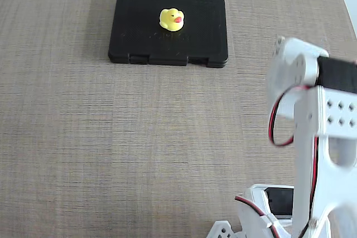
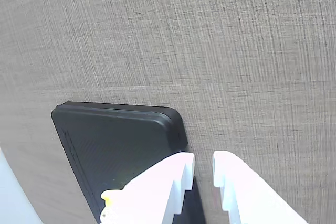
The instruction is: Grasp a duck and put it on the black surface.
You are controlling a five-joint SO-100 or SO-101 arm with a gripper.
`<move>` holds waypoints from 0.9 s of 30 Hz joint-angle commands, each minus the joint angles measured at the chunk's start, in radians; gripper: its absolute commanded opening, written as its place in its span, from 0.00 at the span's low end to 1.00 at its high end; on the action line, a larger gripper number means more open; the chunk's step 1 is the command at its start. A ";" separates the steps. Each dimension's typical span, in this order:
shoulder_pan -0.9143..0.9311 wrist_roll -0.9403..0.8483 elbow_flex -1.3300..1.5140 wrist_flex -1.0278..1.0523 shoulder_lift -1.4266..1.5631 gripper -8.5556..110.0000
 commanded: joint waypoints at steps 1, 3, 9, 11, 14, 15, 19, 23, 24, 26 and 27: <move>-0.003 -0.009 0.207 -0.074 0.351 0.08; -0.003 -0.009 0.308 -0.094 0.439 0.07; -0.028 -0.008 0.466 -0.098 0.554 0.07; -0.055 -0.006 0.488 -0.094 0.581 0.07; -0.092 0.003 0.518 -0.089 0.638 0.07; -0.097 0.003 0.529 -0.089 0.658 0.07; -0.104 -0.002 0.597 -0.089 0.724 0.07; -0.106 0.005 0.632 -0.087 0.761 0.07; -0.106 0.005 0.632 -0.087 0.767 0.07; -0.106 0.005 0.634 -0.087 0.781 0.07; -0.106 0.005 0.635 -0.087 0.790 0.07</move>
